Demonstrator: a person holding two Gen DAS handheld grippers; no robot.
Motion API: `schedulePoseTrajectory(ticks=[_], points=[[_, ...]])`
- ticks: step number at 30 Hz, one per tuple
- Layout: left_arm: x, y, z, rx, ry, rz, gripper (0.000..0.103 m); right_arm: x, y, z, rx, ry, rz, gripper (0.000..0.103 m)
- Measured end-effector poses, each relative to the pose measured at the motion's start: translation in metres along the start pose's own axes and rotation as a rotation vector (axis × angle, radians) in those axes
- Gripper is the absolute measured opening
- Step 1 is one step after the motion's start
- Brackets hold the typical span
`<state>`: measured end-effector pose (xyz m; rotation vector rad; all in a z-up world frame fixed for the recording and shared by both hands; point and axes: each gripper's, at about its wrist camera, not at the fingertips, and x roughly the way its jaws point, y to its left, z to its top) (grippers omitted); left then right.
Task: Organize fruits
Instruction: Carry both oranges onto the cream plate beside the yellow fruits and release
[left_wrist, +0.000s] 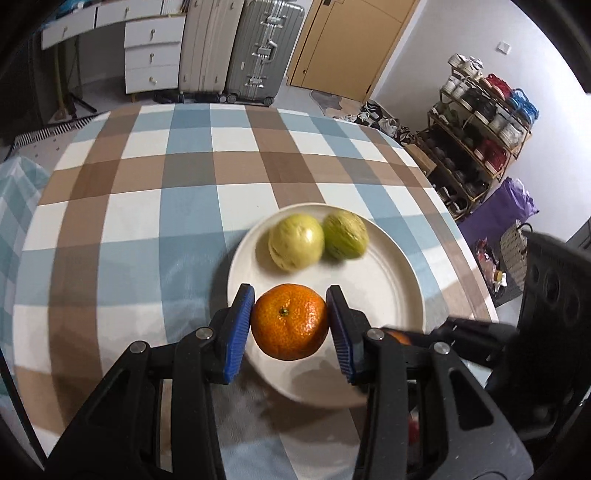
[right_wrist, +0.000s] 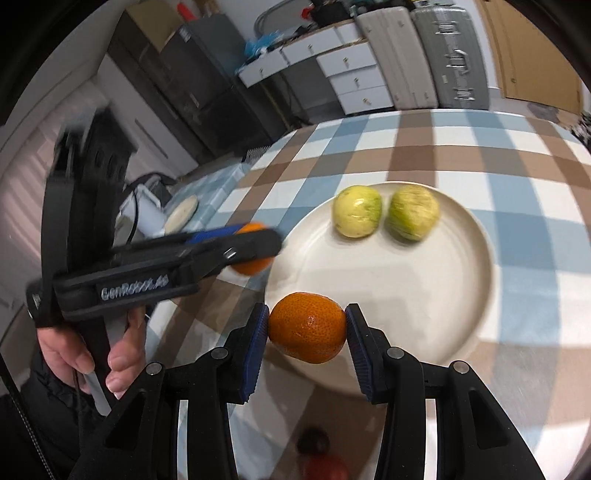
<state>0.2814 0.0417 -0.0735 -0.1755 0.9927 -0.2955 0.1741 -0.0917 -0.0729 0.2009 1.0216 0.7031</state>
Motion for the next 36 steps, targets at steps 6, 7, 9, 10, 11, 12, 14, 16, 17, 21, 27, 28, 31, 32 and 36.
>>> schedulePoseTrajectory(ticks=[6, 7, 9, 10, 11, 12, 14, 16, 17, 21, 27, 28, 31, 32, 36], points=[[0.031, 0.017, 0.016, -0.033, 0.029, -0.03, 0.037, 0.041, -0.008, 0.017, 0.038, 0.043, 0.02, 0.043], [0.034, 0.017, 0.018, -0.03, 0.035, -0.028, 0.037, 0.046, -0.01, 0.019, 0.053, 0.051, 0.025, 0.043], [0.041, 0.016, 0.02, -0.018, 0.042, -0.025, 0.037, 0.055, -0.013, 0.021, 0.073, 0.059, 0.035, 0.043], [0.044, 0.016, 0.021, -0.016, 0.047, -0.027, 0.037, 0.059, -0.014, 0.023, 0.077, 0.063, 0.036, 0.043], [0.046, 0.016, 0.022, -0.017, 0.048, -0.027, 0.037, 0.063, -0.014, 0.023, 0.08, 0.066, 0.033, 0.043], [0.048, 0.016, 0.023, -0.019, 0.049, -0.026, 0.037, 0.066, -0.015, 0.024, 0.084, 0.068, 0.033, 0.043], [0.049, 0.016, 0.024, -0.019, 0.047, -0.027, 0.037, 0.071, -0.016, 0.026, 0.099, 0.07, 0.037, 0.043], [0.053, 0.015, 0.026, -0.02, 0.051, -0.04, 0.038, 0.074, -0.019, 0.028, 0.12, 0.066, 0.053, 0.043], [0.053, 0.014, 0.026, -0.022, 0.055, -0.051, 0.037, 0.075, -0.019, 0.03, 0.128, 0.063, 0.05, 0.043], [0.05, 0.014, 0.027, -0.029, 0.04, -0.061, 0.04, 0.079, -0.023, 0.034, 0.15, 0.065, 0.054, 0.046], [0.024, 0.008, 0.022, -0.015, -0.008, -0.04, 0.066, 0.055, -0.02, 0.033, 0.131, 0.012, 0.07, 0.082], [0.017, 0.006, 0.02, -0.015, -0.023, -0.033, 0.069, 0.046, -0.019, 0.031, 0.122, 0.002, 0.065, 0.082], [-0.004, 0.0, 0.01, -0.006, -0.047, -0.019, 0.077, 0.023, -0.018, 0.022, 0.116, -0.022, 0.041, 0.083], [-0.014, -0.004, 0.005, 0.005, -0.061, 0.0, 0.079, 0.013, -0.017, 0.018, 0.111, -0.032, 0.029, 0.085], [-0.055, -0.025, -0.017, 0.038, -0.137, 0.036, 0.084, -0.022, -0.011, -0.001, 0.076, -0.086, -0.036, 0.094]])
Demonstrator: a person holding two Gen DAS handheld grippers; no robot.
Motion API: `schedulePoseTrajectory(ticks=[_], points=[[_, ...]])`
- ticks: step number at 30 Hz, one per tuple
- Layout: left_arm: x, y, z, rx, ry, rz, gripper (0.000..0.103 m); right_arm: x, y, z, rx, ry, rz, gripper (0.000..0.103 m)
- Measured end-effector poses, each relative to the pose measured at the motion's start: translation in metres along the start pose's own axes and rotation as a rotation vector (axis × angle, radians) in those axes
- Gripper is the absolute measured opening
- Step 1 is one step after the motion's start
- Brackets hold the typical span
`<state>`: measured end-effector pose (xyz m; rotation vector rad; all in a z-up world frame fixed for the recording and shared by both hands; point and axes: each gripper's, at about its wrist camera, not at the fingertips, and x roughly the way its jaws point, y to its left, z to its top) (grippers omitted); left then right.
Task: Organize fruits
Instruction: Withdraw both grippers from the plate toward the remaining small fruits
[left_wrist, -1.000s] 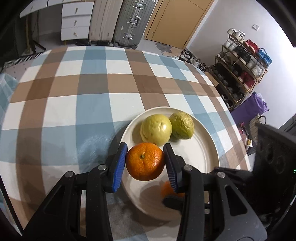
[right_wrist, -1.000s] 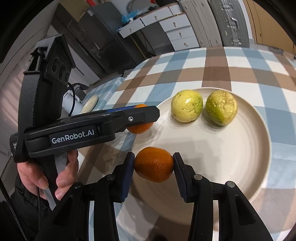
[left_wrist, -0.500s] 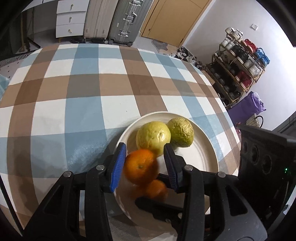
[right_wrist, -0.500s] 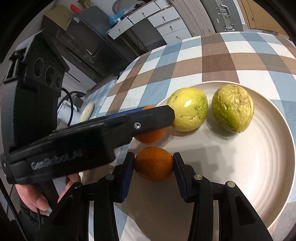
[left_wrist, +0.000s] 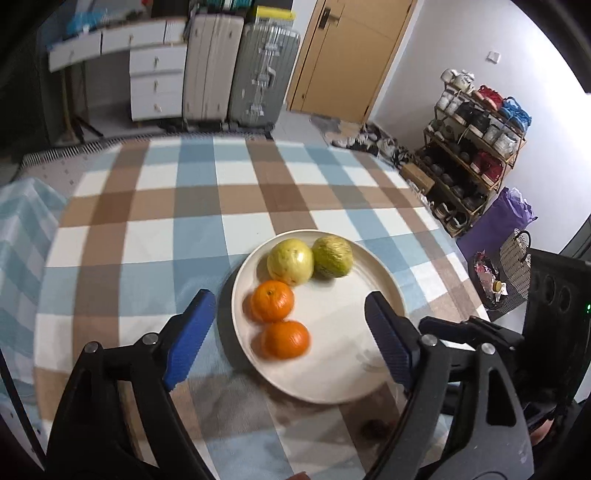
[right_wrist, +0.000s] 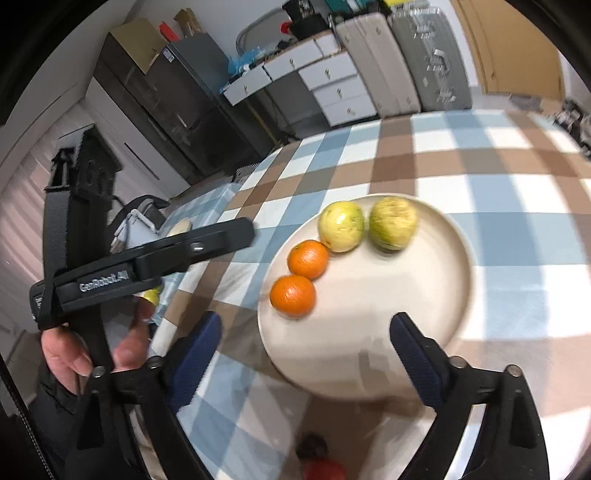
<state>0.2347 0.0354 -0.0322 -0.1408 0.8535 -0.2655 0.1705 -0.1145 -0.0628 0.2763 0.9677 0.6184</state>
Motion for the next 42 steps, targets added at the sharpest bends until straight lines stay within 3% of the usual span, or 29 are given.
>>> schedulePoseTrajectory(ticks=[5, 7, 18, 27, 42], points=[[-0.056, -0.031, -0.023, 0.04, -0.075, 0.033, 0.09, -0.047, 0.011, -0.023, -0.045, -0.08, -0.036, 0.094], [-0.075, -0.043, -0.033, 0.055, -0.106, 0.052, 0.101, -0.066, 0.016, -0.034, -0.062, -0.115, -0.049, 0.095], [-0.163, -0.093, -0.095, 0.12, -0.243, 0.133, 0.102, -0.155, 0.041, -0.09, -0.12, -0.31, -0.086, 0.101], [-0.168, -0.099, -0.143, 0.102, -0.227, 0.142, 0.102, -0.168, 0.05, -0.122, -0.139, -0.321, -0.079, 0.102], [-0.112, -0.082, -0.181, 0.11, -0.094, 0.085, 0.102, -0.148, 0.039, -0.134, -0.128, -0.244, -0.116, 0.102]])
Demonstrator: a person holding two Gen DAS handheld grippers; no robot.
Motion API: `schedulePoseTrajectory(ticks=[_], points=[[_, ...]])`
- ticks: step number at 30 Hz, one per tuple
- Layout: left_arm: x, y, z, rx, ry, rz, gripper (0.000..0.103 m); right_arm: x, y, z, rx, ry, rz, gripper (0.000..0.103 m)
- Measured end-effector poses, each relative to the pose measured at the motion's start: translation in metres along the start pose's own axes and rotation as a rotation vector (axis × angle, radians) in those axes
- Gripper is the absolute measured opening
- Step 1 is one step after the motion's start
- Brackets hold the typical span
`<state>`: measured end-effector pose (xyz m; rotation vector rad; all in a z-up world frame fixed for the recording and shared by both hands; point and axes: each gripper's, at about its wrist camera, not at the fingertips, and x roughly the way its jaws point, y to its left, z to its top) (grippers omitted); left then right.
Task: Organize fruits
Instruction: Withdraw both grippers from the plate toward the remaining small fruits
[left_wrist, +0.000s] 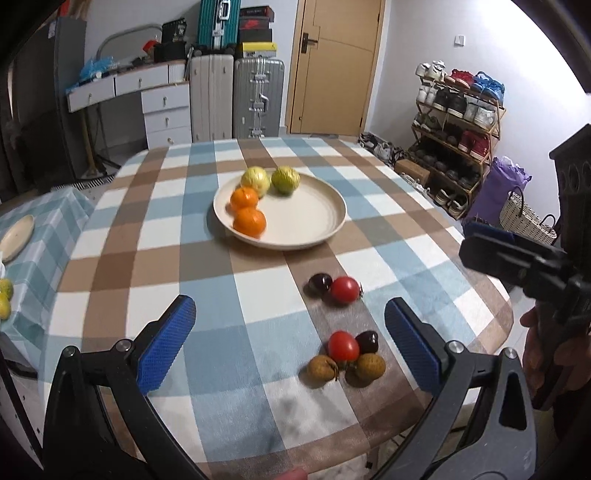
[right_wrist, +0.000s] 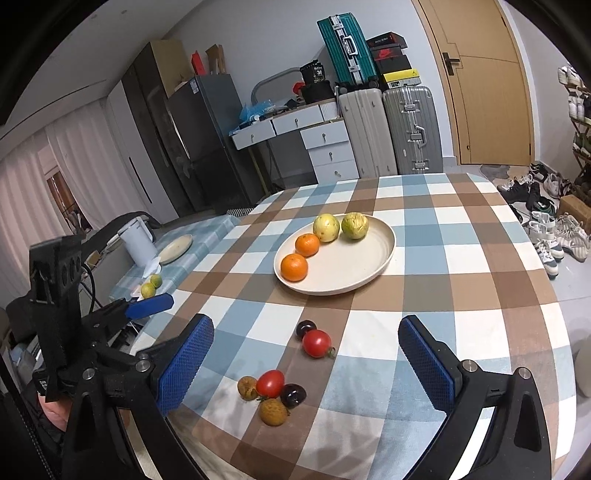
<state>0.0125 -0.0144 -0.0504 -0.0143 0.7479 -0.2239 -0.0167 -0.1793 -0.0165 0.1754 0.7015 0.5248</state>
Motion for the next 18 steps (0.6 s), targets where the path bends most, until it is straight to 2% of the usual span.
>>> schedulePoseTrajectory(ticks=[7, 13, 18], points=[[0.025, -0.002, -0.013, 0.013, 0.102, -0.011, 0.102, 0.003, 0.0, -0.001, -0.007, 0.016, -0.003, 0.102], [0.041, -0.006, -0.023, 0.033, 0.165, 0.0, 0.102, -0.002, -0.002, 0.0, 0.006, 0.007, 0.003, 0.102], [0.051, -0.007, -0.03, 0.04, 0.217, -0.019, 0.101, -0.005, -0.004, 0.0, 0.014, 0.004, 0.009, 0.102]])
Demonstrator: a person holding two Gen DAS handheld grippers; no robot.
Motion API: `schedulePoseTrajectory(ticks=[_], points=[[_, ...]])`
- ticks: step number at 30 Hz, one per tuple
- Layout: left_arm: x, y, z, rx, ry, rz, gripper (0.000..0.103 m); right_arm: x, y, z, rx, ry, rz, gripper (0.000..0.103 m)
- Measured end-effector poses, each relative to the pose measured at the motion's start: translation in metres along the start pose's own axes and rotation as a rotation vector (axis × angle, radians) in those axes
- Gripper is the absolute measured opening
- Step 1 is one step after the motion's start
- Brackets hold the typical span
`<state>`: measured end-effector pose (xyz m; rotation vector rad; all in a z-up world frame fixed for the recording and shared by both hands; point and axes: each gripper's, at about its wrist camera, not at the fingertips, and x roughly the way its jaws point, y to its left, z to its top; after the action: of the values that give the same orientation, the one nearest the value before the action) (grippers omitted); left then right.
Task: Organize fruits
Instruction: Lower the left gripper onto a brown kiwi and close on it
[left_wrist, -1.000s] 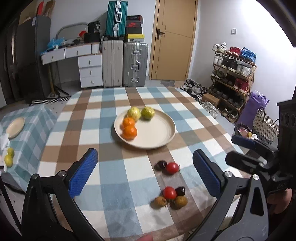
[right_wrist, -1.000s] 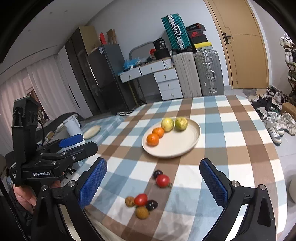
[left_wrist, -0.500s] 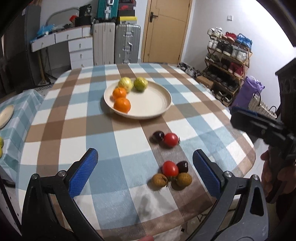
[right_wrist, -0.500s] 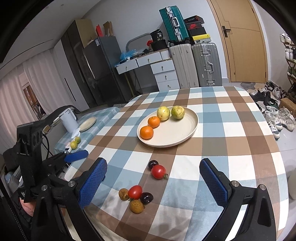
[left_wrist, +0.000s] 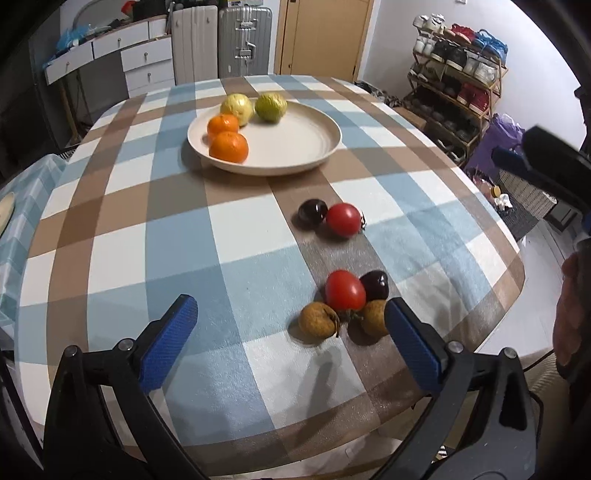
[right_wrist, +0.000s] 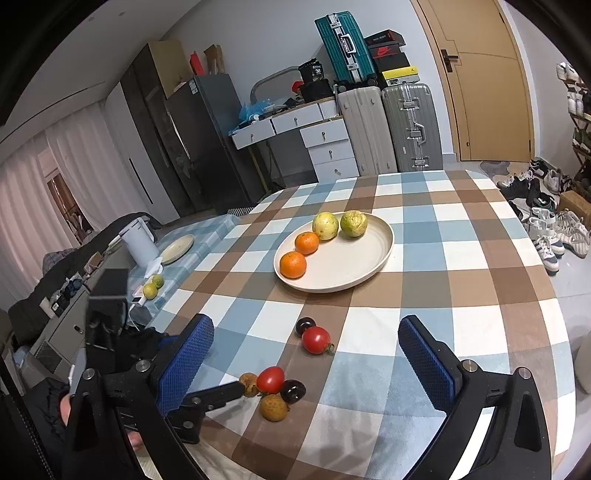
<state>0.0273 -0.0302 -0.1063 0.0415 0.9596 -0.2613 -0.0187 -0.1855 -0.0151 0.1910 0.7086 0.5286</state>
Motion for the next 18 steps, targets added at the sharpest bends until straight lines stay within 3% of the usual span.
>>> schedulePoseTrajectory(ticks=[6, 18], points=[[0.008, 0.0, -0.002, 0.003, 0.024, 0.001, 0.096, -0.003, -0.001, 0.0, 0.006, -0.008, 0.006, 0.102], [0.018, -0.006, -0.005, 0.021, 0.061, -0.045, 0.067, -0.005, 0.002, 0.0, 0.002, -0.006, 0.019, 0.102]])
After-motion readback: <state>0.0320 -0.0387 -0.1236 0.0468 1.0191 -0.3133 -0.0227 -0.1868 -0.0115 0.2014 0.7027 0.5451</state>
